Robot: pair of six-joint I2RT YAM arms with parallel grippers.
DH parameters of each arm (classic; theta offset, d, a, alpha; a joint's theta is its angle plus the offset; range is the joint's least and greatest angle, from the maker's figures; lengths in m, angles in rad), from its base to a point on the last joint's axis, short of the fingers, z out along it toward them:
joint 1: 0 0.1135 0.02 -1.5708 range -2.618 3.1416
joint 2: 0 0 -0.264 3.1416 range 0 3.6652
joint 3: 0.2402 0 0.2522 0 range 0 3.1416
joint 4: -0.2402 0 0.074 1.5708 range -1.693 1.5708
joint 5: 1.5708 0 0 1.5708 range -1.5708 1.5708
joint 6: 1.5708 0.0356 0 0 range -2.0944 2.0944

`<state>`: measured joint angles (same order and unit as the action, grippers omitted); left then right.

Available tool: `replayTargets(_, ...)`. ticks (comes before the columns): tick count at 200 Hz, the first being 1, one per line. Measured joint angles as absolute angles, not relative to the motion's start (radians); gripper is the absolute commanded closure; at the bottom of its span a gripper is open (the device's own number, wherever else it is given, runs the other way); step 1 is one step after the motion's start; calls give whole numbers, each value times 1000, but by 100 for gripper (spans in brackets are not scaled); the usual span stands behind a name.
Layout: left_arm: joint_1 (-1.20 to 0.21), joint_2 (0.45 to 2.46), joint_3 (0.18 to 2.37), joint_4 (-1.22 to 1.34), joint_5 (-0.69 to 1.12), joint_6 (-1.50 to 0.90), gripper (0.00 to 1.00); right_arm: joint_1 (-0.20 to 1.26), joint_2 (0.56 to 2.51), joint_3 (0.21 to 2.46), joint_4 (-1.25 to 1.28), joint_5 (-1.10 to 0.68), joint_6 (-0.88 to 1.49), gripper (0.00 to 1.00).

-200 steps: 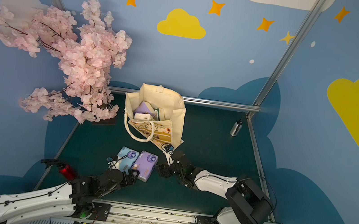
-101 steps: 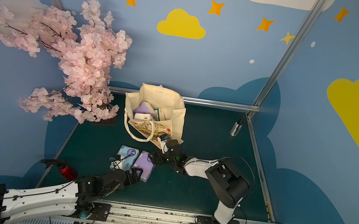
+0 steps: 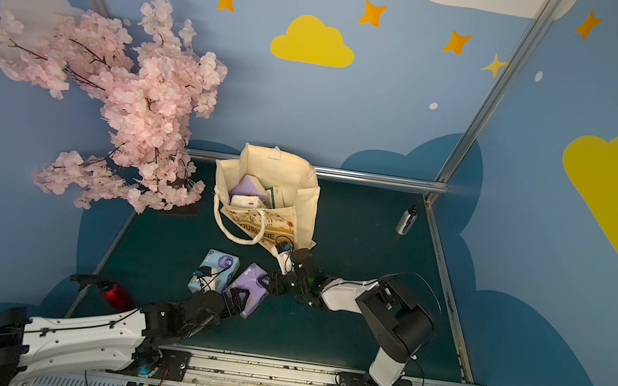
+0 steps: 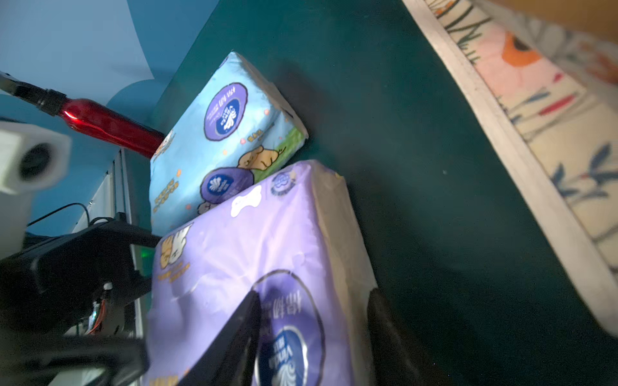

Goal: Put tissues into the canvas bag
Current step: Pick up the pack of facial tissues from the center of the board.

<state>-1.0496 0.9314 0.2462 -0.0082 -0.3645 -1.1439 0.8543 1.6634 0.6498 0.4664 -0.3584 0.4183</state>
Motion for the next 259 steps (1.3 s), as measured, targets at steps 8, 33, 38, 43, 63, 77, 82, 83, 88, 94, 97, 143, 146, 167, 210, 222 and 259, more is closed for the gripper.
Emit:
replayTargets(8, -1050, 974, 260, 1, -353, -1141, 0, 856, 1609, 608, 448, -352, 421, 44)
replayTargets(33, -1054, 1134, 345, 30, -317, -1139, 0, 859, 1430, 536, 348, -314, 431, 41)
replayTargets(38, -1056, 1160, 361, 41, -311, -1138, 0, 859, 1396, 530, 327, -306, 431, 41)
replayTargets(43, -1058, 1183, 374, 54, -303, -1138, 0, 859, 1359, 524, 304, -296, 432, 40)
replayTargets(63, -1068, 1256, 424, 96, -290, -1127, 0, 857, 1234, 493, 226, -247, 439, 35)
replayTargets(77, -1071, 1299, 469, 95, -290, -1116, 0, 846, 1153, 450, 177, -208, 444, 32)
replayTargets(82, -1072, 1312, 486, 93, -293, -1111, 0, 839, 1129, 435, 159, -197, 445, 30)
replayTargets(83, -1072, 1315, 491, 93, -293, -1110, 0, 838, 1126, 433, 157, -196, 446, 29)
replayTargets(88, -1072, 1325, 508, 91, -297, -1104, 0, 830, 1106, 420, 138, -184, 445, 27)
replayTargets(94, -1072, 1335, 526, 88, -300, -1096, 0, 815, 1085, 406, 115, -170, 445, 26)
replayTargets(97, -1072, 1337, 533, 87, -302, -1093, 0, 806, 1077, 402, 104, -164, 444, 26)
replayTargets(143, -1072, 1301, 551, 51, -331, -1063, 0, 687, 1071, 391, 68, -144, 429, 21)
replayTargets(146, -1072, 1296, 548, 50, -331, -1063, 0, 685, 1076, 391, 71, -146, 427, 21)
replayTargets(167, -1074, 1251, 508, 43, -331, -1068, 0, 674, 1139, 392, 110, -166, 418, 17)
replayTargets(210, -1081, 1240, 438, 18, -331, -1100, 0, 632, 1283, 396, 270, -242, 435, 15)
replayTargets(222, -1081, 1250, 439, 18, -331, -1104, 0, 627, 1345, 412, 308, -269, 442, 15)
replayTargets(259, -1075, 1300, 473, 18, -326, -1103, 0, 627, 1480, 440, 424, -348, 467, 19)
